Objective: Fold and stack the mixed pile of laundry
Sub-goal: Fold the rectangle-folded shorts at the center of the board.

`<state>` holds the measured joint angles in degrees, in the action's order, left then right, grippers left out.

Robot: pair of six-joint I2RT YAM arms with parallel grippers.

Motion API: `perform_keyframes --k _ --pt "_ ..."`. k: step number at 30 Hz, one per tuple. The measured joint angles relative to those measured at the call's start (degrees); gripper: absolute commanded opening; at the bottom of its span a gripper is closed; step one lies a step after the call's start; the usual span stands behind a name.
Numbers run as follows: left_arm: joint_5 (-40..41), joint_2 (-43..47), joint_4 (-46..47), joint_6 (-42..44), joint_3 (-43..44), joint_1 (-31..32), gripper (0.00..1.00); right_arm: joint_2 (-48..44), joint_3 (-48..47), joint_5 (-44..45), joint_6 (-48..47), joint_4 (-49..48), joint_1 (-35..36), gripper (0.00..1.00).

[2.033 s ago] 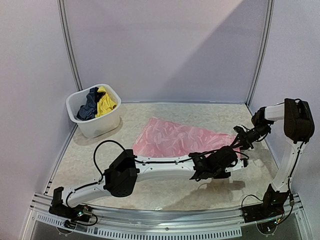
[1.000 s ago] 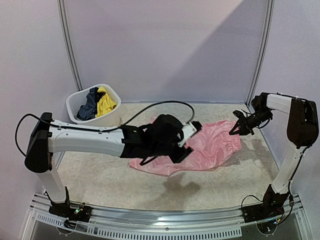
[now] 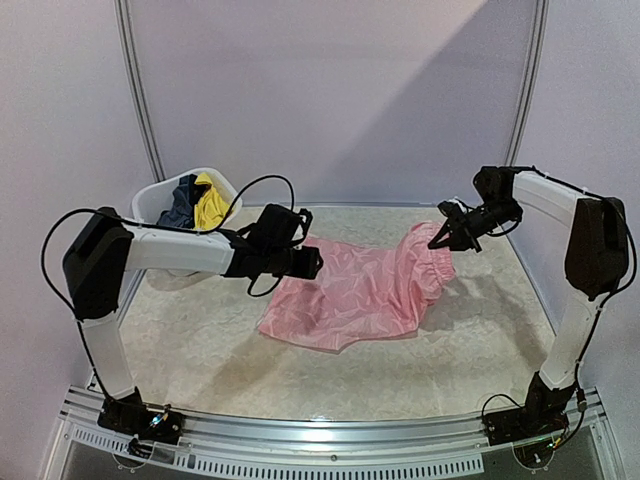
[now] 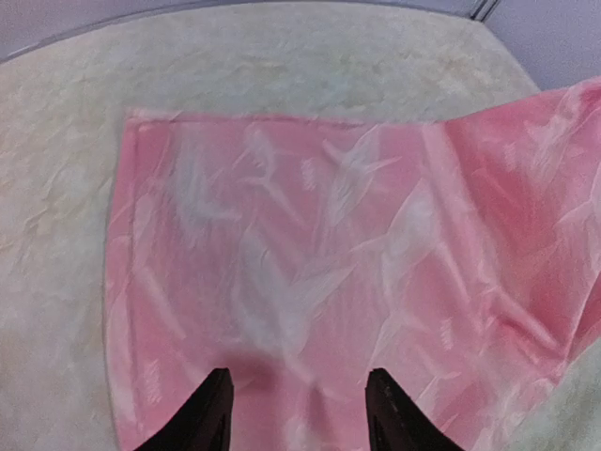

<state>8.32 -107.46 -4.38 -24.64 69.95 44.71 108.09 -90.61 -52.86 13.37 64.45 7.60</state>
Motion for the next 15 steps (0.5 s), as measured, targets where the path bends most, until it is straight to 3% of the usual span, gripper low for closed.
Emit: perform_keyframes --k 8,15 --pt "-5.11 -18.60 13.57 -13.86 14.60 2.25 0.02 0.09 -2.62 -1.11 1.68 -0.90 0.74 0.00" --pt "-6.73 -24.90 14.12 -20.24 18.67 6.19 0.00 0.98 -2.80 -1.73 2.73 -1.33 1.81 0.00"
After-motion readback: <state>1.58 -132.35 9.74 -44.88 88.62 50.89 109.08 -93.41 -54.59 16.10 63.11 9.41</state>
